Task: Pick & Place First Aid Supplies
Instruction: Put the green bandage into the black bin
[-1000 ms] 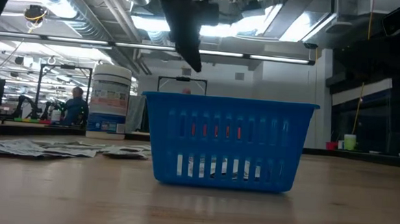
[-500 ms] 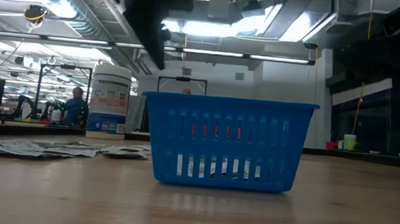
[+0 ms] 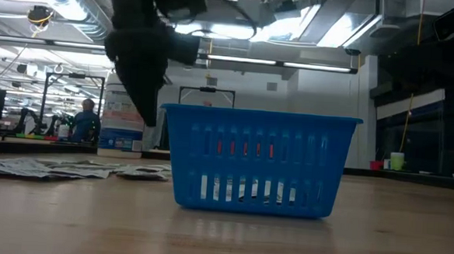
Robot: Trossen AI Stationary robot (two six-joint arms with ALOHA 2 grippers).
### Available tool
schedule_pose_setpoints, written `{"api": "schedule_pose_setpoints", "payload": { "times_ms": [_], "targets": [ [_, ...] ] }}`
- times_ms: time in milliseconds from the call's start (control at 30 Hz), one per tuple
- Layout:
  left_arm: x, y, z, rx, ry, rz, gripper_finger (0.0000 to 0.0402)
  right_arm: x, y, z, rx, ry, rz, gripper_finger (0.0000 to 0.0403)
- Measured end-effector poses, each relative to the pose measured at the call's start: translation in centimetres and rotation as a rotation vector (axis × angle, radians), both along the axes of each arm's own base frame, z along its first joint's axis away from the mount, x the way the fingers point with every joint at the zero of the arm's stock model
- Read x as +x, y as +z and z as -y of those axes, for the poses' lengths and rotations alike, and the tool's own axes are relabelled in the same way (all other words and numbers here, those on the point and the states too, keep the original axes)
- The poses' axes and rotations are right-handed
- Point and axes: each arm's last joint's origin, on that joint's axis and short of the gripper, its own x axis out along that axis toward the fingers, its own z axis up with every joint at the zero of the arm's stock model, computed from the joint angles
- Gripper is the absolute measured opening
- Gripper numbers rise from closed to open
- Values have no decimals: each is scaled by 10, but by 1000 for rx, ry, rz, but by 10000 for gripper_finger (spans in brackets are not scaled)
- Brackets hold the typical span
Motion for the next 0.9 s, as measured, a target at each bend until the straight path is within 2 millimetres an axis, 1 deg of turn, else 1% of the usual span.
{"api": "schedule_pose_setpoints", "payload": {
  "times_ms": [133, 300, 467, 500, 667, 767, 900],
  "targets": [
    [-2, -15, -9, -4, 29, 28, 163, 0, 0, 0, 0, 0, 0, 195],
    [-2, -22, -22, -30, 67, 62, 163, 0, 0, 0, 0, 0, 0, 195],
    [-2, -32, -37, -45, 122, 28, 163, 0, 0, 0, 0, 0, 1, 195],
    [1, -34, -39, -48, 128, 35, 163, 0, 0, 0, 0, 0, 1, 195],
    [6, -49, -46, -104, 166, 11, 163, 0, 0, 0, 0, 0, 0, 195],
    [6, -57, -50, -110, 195, -19, 163, 0, 0, 0, 0, 0, 1, 195],
    [7, -62, -54, -117, 210, -32, 163, 0, 0, 0, 0, 0, 1, 195]
  ]
}}
